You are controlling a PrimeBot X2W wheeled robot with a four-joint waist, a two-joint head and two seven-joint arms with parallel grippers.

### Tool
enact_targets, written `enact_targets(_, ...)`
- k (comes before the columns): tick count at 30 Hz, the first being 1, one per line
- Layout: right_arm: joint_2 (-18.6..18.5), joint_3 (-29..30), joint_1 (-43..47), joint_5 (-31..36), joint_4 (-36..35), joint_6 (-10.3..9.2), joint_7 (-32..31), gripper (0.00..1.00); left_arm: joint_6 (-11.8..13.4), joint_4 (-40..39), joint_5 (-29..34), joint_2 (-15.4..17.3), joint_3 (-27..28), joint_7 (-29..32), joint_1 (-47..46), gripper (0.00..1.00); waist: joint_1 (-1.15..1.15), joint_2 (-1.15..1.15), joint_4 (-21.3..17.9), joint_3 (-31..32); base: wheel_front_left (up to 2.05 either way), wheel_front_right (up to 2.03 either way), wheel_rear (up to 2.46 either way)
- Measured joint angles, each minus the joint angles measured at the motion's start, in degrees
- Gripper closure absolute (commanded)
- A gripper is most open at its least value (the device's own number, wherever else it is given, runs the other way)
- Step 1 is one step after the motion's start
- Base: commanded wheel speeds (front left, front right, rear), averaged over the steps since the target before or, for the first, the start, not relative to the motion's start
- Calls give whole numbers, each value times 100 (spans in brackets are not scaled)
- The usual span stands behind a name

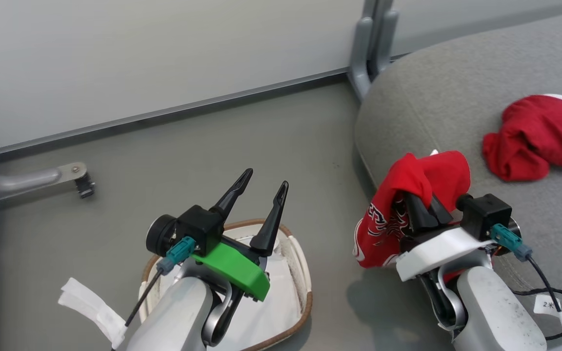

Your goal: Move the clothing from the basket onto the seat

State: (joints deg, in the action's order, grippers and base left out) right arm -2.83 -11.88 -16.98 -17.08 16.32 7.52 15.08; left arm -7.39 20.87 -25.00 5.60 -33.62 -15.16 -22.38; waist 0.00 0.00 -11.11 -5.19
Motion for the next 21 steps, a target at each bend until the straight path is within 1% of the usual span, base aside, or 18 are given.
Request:
enact_targets(6, -2, 293, 178, 52, -234, 0, 0, 100, 0, -54, 48, -62, -25, -1, 150, 0, 0, 0, -753, 2, 0, 0, 0)
enact_targets(12, 1, 805, 354, 143, -464, 0, 0, 100, 0, -91, 69, -112, -211, -1, 204, 0, 0, 0, -1463, -25, 0, 0, 0)
enact_targets(17, -4, 1147, 437, 255, -676, 0, 0, 100, 0, -113, 43, -141, -408, -1, 168, 0, 0, 0, -1826, -122, 0, 0, 0)
enact_targets(21, -3, 1254, 388, 328, -793, 0, 0, 100, 0, -83, 26, -116, -495, -1, 143, 0, 0, 0, -1934, -297, 0, 0, 0)
